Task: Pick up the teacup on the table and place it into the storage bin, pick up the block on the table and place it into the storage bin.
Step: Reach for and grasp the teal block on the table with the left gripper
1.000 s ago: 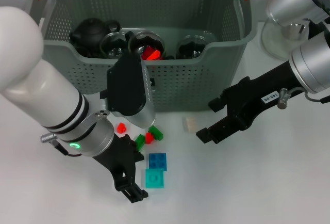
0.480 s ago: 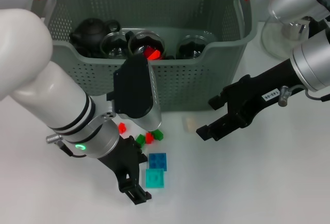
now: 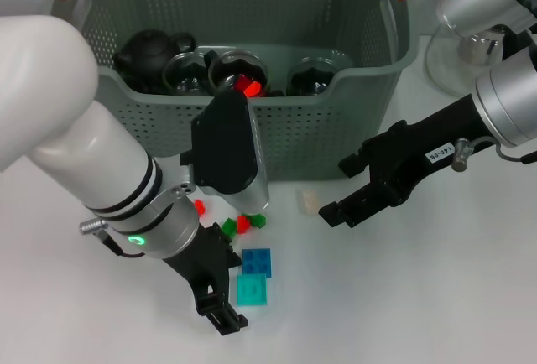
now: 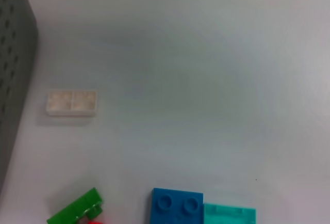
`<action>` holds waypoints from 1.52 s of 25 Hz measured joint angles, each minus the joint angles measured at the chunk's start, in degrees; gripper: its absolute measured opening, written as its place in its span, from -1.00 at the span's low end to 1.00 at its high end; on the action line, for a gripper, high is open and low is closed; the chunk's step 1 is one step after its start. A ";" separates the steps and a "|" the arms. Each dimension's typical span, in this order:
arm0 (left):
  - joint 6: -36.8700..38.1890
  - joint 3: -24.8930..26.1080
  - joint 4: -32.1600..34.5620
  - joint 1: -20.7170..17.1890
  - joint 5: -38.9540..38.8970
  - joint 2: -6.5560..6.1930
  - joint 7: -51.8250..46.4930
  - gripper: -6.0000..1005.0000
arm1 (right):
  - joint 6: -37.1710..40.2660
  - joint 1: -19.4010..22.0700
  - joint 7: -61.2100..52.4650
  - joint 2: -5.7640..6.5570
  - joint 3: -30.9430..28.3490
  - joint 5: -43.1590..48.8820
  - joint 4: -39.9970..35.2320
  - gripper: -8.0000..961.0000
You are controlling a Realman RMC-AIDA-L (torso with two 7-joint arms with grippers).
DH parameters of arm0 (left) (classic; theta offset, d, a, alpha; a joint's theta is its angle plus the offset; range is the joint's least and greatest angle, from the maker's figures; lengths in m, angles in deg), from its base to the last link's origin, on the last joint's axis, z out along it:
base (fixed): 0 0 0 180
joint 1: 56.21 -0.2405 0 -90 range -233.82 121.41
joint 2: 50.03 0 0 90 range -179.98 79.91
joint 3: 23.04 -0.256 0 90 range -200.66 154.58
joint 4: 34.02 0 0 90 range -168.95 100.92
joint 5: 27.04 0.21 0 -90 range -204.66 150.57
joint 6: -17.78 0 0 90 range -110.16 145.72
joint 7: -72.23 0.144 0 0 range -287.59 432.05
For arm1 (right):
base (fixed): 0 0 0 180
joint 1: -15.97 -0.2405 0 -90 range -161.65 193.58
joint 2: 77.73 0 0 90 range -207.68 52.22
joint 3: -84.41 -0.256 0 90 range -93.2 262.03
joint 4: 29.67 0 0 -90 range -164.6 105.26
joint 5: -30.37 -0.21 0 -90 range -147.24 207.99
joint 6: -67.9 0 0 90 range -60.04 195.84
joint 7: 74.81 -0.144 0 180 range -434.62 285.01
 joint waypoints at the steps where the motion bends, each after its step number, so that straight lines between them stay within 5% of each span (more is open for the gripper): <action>1: -0.02 -0.10 -0.20 0.08 0.00 -0.01 0.00 0.74 | 0.00 0.01 0.00 0.00 0.00 0.00 0.00 0.93; 38: 1.17 -0.06 1.26 2.15 -0.73 0.02 -0.10 0.74 | -0.44 0.51 0.19 0.09 -0.12 -0.01 0.01 0.93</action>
